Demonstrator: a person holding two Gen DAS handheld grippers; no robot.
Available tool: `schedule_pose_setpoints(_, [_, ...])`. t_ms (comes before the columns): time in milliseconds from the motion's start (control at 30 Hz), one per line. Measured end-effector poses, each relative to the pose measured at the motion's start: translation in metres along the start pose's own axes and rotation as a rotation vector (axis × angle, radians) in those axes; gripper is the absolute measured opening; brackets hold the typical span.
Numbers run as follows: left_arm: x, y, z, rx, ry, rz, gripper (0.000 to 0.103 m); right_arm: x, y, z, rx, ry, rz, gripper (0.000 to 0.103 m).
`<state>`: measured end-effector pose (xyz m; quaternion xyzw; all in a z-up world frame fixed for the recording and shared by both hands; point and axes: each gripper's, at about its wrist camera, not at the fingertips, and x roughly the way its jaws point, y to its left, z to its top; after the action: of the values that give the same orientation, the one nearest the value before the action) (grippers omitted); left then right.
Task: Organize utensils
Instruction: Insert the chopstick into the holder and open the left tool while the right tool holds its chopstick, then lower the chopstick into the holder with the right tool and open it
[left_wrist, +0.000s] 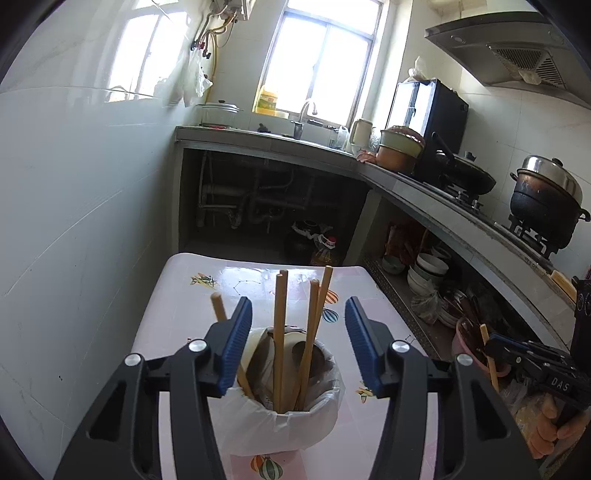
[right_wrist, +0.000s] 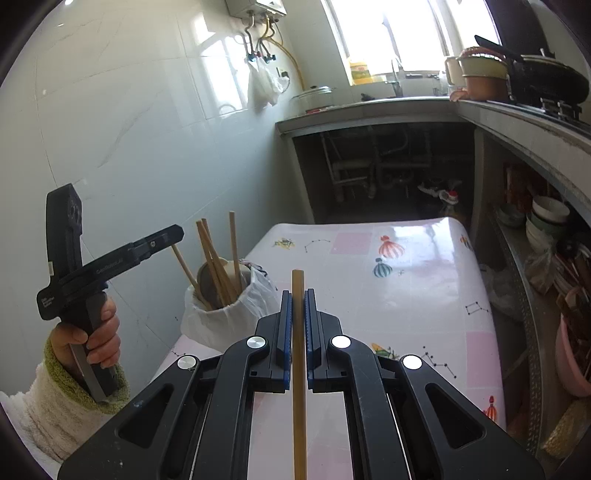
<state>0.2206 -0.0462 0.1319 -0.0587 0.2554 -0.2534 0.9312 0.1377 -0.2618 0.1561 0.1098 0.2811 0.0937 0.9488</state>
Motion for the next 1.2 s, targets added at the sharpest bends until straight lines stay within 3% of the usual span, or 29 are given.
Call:
schedule_pose_setpoints(300, [-0.054,0.033,-0.029,-0.056,-0.051,0.066,0.074,0.014,0.041,0.064,-0.036,-0.147,0.171,0.004])
schedule_pose_setpoints(533, [-0.071,0.066,-0.062,-0.124,-0.017,0.125,0.077,0.049,0.072,0.113,-0.039,-0.242,0.283,0.004])
schedule_pose_setpoints(667, [-0.079,0.084,-0.074,-0.162,-0.006,0.155,0.077,0.074,0.086,0.131,-0.045,-0.287,0.301,0.004])
schedule_pose_setpoints(867, [-0.083,0.104,-0.079,-0.186,-0.009,0.191,0.077,0.114,0.101,0.137,-0.07,-0.306,0.262,0.004])
schedule_pose_setpoints(1200, [-0.073,0.12,-0.083,-0.213,0.004,0.201,0.077,0.143,0.104,0.1,-0.161,-0.309,0.157,0.004])
